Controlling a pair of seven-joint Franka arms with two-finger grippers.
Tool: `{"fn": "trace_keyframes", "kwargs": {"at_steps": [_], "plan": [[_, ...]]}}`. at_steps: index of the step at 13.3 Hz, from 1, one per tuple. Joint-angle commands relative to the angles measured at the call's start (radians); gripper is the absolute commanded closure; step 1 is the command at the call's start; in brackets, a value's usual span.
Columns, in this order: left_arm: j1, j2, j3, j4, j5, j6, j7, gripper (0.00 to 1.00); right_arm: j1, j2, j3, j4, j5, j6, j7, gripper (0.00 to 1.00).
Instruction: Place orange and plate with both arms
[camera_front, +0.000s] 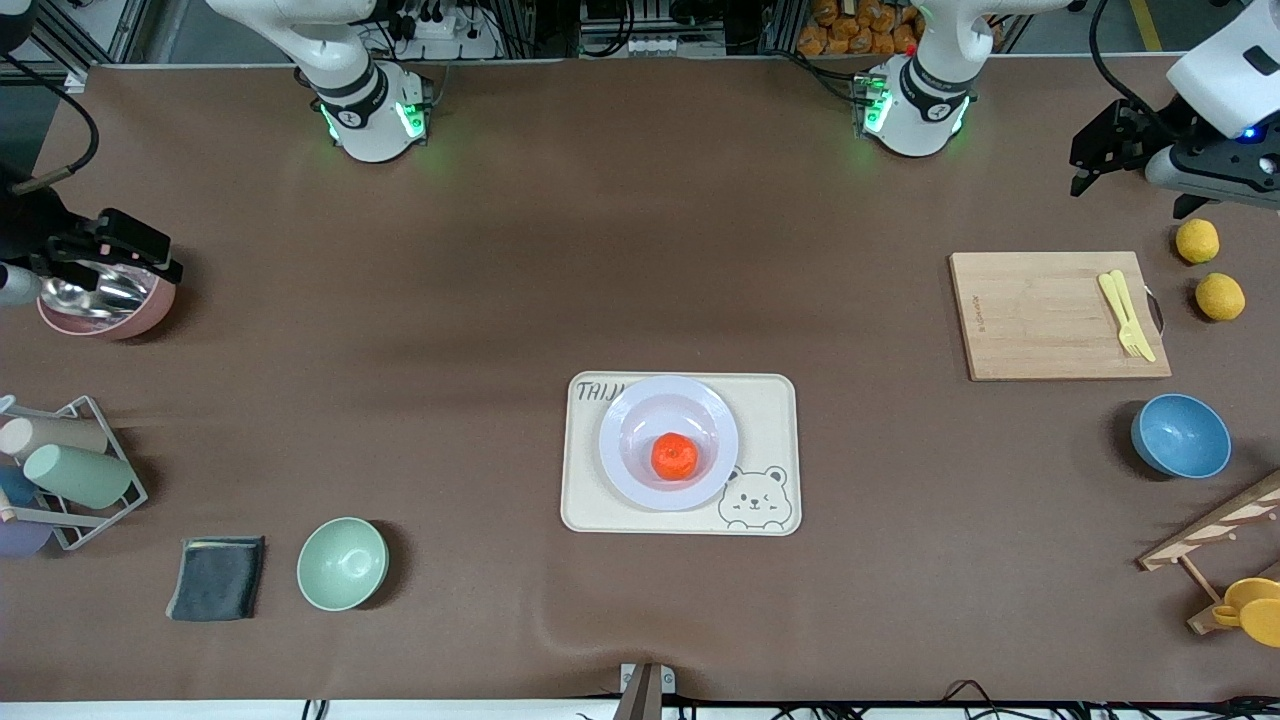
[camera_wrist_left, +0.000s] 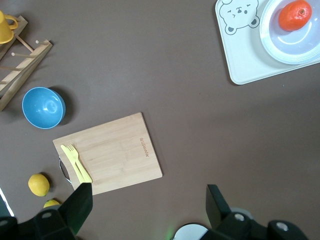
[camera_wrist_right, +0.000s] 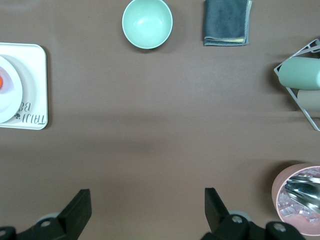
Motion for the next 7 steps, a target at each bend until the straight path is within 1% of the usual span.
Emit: {"fn": "trace_keyframes", "kwargs": {"at_steps": [1, 7], "plan": [[0.009, 0.001, -0.007, 0.015, -0.013, -0.002, -0.004, 0.00, -0.024, -0.024, 0.022, -0.028, -0.027, 0.020, 0.004, 0.00], [0.009, 0.001, -0.006, 0.015, -0.011, -0.002, -0.004, 0.00, -0.029, -0.026, 0.020, -0.025, -0.042, 0.018, -0.001, 0.00]]}}
